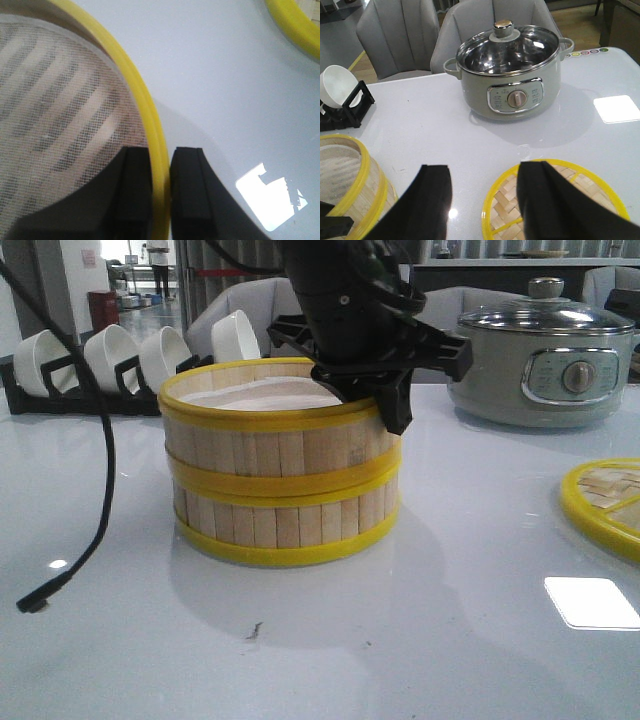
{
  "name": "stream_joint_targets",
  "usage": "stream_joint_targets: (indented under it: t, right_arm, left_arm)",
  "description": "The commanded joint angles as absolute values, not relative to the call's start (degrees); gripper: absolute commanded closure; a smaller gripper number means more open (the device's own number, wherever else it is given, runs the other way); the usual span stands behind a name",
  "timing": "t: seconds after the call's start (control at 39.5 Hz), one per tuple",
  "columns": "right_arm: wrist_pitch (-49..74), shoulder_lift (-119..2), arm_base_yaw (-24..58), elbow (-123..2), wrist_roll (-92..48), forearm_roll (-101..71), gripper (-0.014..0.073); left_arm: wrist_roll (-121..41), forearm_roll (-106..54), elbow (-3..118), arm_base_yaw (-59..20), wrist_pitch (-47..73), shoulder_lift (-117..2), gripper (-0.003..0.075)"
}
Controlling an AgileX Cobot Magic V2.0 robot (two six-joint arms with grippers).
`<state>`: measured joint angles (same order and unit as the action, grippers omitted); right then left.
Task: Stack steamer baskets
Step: 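Lower the basket onto the centre basket and open the left gripper, then raise the left gripper away from the stacked baskets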
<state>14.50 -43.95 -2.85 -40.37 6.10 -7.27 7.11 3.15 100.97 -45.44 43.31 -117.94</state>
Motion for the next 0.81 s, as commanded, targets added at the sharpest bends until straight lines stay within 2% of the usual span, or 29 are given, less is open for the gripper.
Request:
stream_joint_targets:
  t: [0.0, 0.15, 0.63, 0.71, 0.78]
  right_arm:
    - [9.5, -43.9, -2.8, -42.6, 6.0, -7.1, 0.0171]
    - [9.5, -43.9, -2.8, -42.6, 6.0, -7.1, 0.0171]
    - [9.5, -43.9, -2.8, -42.6, 6.0, -7.1, 0.0171]
    - [9.5, -43.9, -2.8, -42.6, 6.0, -7.1, 0.0171]
    - [9.5, -43.9, -2.8, -42.6, 6.0, -7.1, 0.0171]
  left_arm:
    - [6.9, 4.2, 103.1, -45.9, 41.5, -114.5, 0.0435]
    - [6.9, 5.0, 103.1, -45.9, 41.5, -114.4, 0.0379]
    - [7.1, 5.1, 114.5, -45.9, 49.5, -114.1, 0.0383]
    - [7.1, 5.1, 116.3, -45.7, 50.5, -113.7, 0.0426]
    - [7.1, 5.3, 117.2, -45.0, 50.7, -112.4, 0.0535]
